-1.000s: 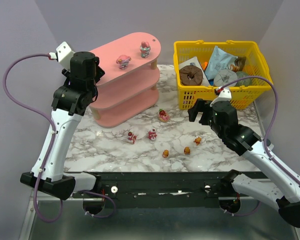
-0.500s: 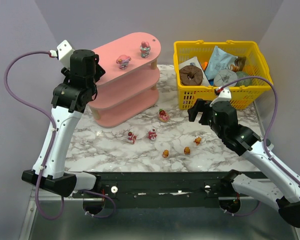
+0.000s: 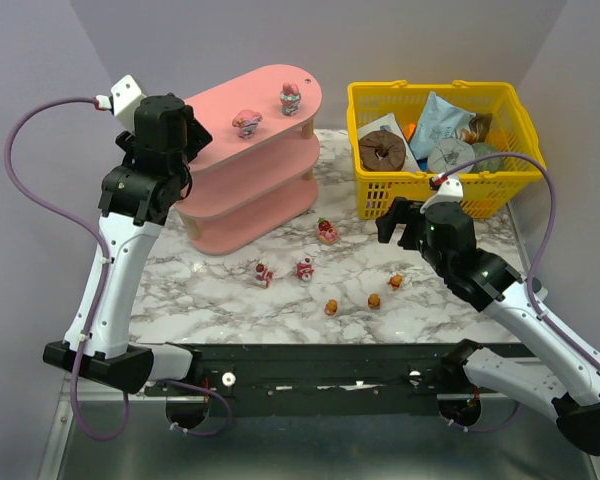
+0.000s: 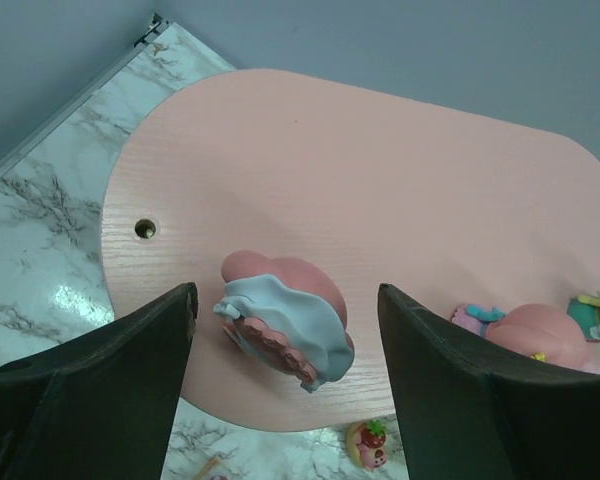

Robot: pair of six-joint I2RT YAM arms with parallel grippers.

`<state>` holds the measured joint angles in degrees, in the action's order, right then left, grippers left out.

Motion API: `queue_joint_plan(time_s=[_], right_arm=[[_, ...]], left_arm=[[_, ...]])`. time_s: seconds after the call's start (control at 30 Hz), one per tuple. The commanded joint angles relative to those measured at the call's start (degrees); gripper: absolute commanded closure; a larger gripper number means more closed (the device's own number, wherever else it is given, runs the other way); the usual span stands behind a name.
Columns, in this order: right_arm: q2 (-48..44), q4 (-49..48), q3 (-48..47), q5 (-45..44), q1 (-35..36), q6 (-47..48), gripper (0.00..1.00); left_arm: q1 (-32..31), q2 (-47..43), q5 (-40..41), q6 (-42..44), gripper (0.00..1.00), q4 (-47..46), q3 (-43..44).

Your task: Place and organize the plastic toys onto the shelf

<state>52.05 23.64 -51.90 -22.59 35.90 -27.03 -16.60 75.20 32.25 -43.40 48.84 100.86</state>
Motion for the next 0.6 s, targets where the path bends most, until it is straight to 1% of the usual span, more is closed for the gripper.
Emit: queue_joint_plan(time_s=[0.0, 0.13, 0.2, 0.23, 0.3, 0.37, 0.4, 0.53, 0.57], right_arm=[[-0.9, -1.0, 0.4, 0.6, -0.4, -0.4, 0.0], [-1.1, -1.0, 0.6, 0.6, -0.5, -0.5, 0.0], [-1.1, -1.0, 0.6, 0.7, -0.5, -0.3, 0.0], [-1.1, -1.0, 0.6, 0.8, -0.5, -0.4, 0.0], [-1.1, -1.0, 0.5, 0.9, -0.5, -0.3, 0.0], [-0.9, -1.1, 0.3, 0.9, -0.4, -0.3, 0.0], [-0.8, -1.1, 0.3, 1.1, -0.5, -0.3, 0.0], [-0.6, -1.1, 0.5, 1.1, -0.5, -0.4, 0.0], [-0.6, -1.2, 0.5, 1.1, -0.5, -0.5, 0.0]], left_arm=[[0.4, -0.2, -1.9, 3.3, 0.16, -2.9, 3.2], [0.4, -1.7, -3.9, 7.4, 0.05, -3.8, 3.7], [0.4, -2.9, -4.4, 9.9, 0.04, -3.8, 3.0], [0.4, -4.4, -4.4, 10.6, 0.02, -3.7, 1.9], [0.4, -6.3, -4.3, 12.8, 0.01, -4.5, 0.4], [0.4, -9.2, -6.3, 15.7, 0.01, -6.3, -2.1], [0.4, -10.3, -7.3, 18.5, 0.01, -7.3, -3.3], [0.4, -17.7, -10.9, 23.4, 0.01, -13.2, -11.6], [0.4, -18.6, -12.6, 23.6, 0.02, -14.4, -12.6]])
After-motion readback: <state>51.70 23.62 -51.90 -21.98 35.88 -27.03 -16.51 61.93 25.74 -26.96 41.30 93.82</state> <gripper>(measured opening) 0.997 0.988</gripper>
